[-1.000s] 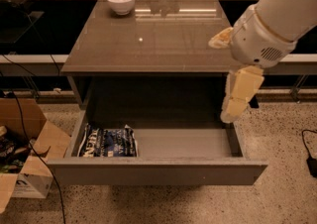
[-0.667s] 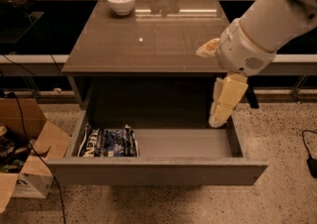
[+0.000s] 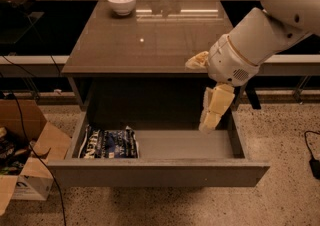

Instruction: Pick blue chip bag from top drawer and place on counter

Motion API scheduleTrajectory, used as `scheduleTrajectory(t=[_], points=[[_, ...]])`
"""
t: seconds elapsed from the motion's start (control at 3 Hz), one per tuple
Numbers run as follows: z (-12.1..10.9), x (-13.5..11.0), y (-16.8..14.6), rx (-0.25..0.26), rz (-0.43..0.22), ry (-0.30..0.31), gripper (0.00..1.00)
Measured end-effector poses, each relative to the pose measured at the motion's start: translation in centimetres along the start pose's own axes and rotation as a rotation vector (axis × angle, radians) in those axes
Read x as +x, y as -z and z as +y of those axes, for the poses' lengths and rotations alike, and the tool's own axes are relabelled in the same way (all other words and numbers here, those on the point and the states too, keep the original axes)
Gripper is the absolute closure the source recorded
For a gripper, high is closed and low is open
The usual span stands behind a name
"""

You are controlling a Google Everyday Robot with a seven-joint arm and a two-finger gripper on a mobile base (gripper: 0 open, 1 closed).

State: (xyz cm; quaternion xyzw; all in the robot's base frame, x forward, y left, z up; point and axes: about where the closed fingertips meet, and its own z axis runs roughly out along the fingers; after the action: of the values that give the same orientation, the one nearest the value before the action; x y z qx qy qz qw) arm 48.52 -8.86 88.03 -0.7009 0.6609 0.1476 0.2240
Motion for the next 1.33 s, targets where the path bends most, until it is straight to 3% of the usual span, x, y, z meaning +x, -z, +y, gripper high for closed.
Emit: scheduleTrajectory(t=[0.33,1.33], points=[[0.0,0.3,-1.6,-0.017,0.014,-0.033,0.00],[-2.6,0.1,-13.8,-0.118,-0.070,0.018,0.00]])
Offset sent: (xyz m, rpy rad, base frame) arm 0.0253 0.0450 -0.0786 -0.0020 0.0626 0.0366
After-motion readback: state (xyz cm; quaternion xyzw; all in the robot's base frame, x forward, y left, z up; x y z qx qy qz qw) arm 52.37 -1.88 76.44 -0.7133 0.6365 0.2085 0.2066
